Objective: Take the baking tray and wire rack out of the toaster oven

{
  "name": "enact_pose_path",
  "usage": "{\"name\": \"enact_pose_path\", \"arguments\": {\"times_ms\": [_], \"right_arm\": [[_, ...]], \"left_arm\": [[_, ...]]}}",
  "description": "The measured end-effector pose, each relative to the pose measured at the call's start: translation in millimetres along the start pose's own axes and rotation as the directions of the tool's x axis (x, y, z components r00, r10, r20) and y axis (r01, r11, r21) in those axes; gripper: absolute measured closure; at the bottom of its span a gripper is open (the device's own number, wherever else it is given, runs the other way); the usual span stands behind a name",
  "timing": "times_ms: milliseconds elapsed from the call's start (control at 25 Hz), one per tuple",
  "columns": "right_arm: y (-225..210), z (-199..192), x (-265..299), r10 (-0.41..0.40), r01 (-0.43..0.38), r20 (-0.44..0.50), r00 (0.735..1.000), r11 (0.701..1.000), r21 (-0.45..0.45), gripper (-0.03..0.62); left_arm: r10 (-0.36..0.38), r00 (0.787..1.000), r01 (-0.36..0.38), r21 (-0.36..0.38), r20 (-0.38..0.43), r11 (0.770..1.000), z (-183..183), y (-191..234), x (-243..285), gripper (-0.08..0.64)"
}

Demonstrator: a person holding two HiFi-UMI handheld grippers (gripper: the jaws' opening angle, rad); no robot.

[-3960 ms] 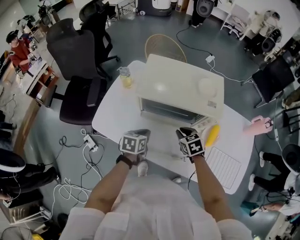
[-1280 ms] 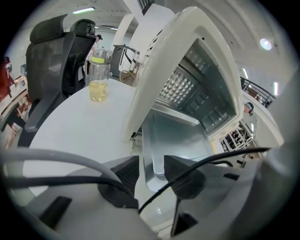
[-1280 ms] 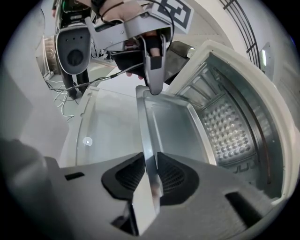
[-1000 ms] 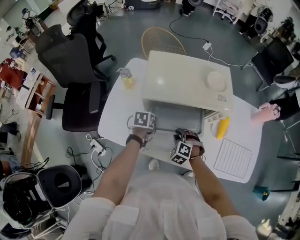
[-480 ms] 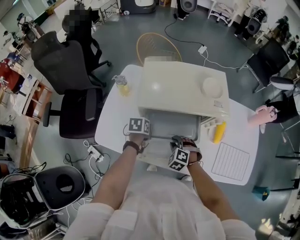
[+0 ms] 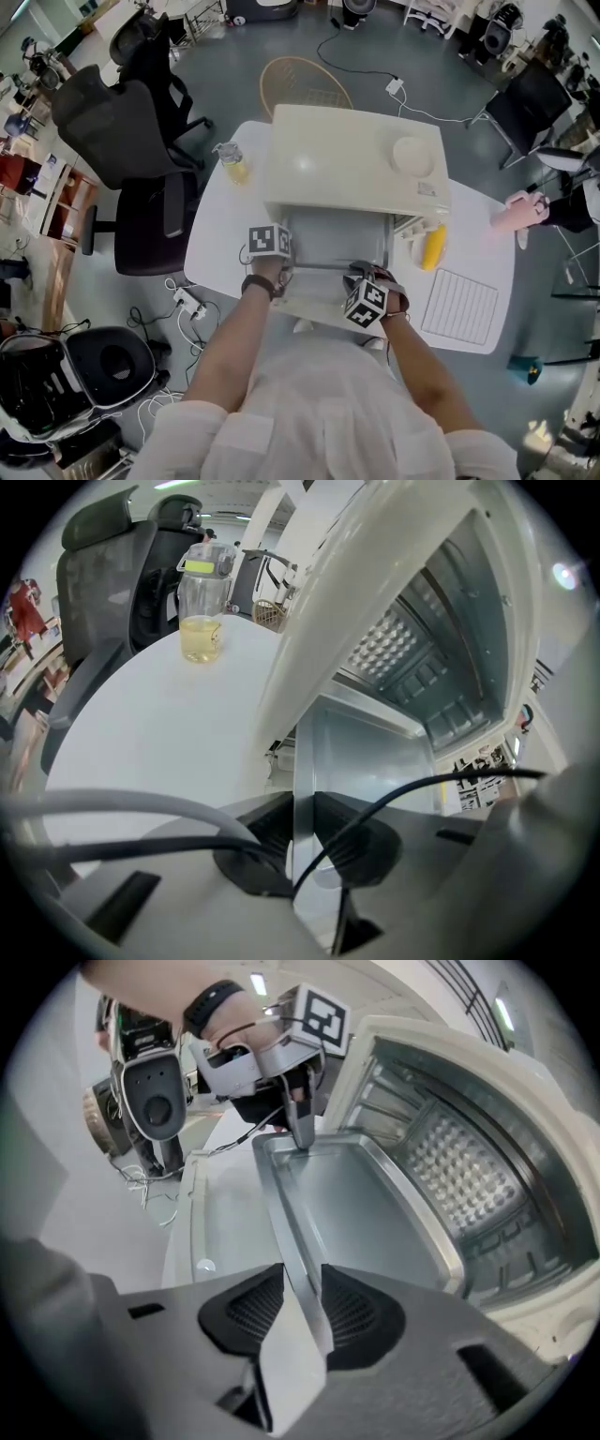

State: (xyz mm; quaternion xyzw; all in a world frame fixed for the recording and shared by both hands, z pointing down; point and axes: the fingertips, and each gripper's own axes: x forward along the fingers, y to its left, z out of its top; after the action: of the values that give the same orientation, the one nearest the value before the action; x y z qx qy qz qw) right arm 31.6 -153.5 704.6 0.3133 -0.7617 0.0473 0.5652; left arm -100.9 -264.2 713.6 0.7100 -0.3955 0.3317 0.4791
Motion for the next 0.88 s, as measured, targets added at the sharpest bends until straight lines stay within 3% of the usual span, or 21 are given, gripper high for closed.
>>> {"name": "enact_pose_path", "arguments": {"times_ms": [160,280,480,640,720,880], "right_arm": [[-19,-15,-13,0.042,-0.041,-0.004,0.999,0.979,0.197,0.425],[-46,-24,-25,0.015,-0.012,-0.008,1.0,0.936,0.351,0.471],[-96,-56,-27,-0.103,0.128,-0.075,0.992,0.788,0.603,0.457],[-126,-76,-22,-0.167,0.194,-0.109,0.98,0.673,0.713,0.435],[-130,-89,-17,-0.162,0.207,-0.134,0.978,0.634,0.745,0.425],[-118,-108,-2,-0.06,0.165,-0.158,0.986,0.561,0.811,0.423]], "left_arm": [[0.003,1.0,-0.003,-0.005,-0.003,1.0,-2,0,0,0.5],[0.008,1.0,-0.008,-0.01,-0.004,1.0,-3,-1,-1,0.5],[0.009,1.0,-0.009,-0.011,-0.004,1.0,-6,-2,-2,0.5],[0.009,1.0,-0.009,-0.012,-0.002,1.0,-5,-2,-2,0.5],[0.01,1.0,-0.01,-0.013,-0.005,1.0,-7,-2,-3,0.5],[0.01,1.0,-0.01,-0.01,-0.009,1.0,-6,0,-1,0.5]]}}
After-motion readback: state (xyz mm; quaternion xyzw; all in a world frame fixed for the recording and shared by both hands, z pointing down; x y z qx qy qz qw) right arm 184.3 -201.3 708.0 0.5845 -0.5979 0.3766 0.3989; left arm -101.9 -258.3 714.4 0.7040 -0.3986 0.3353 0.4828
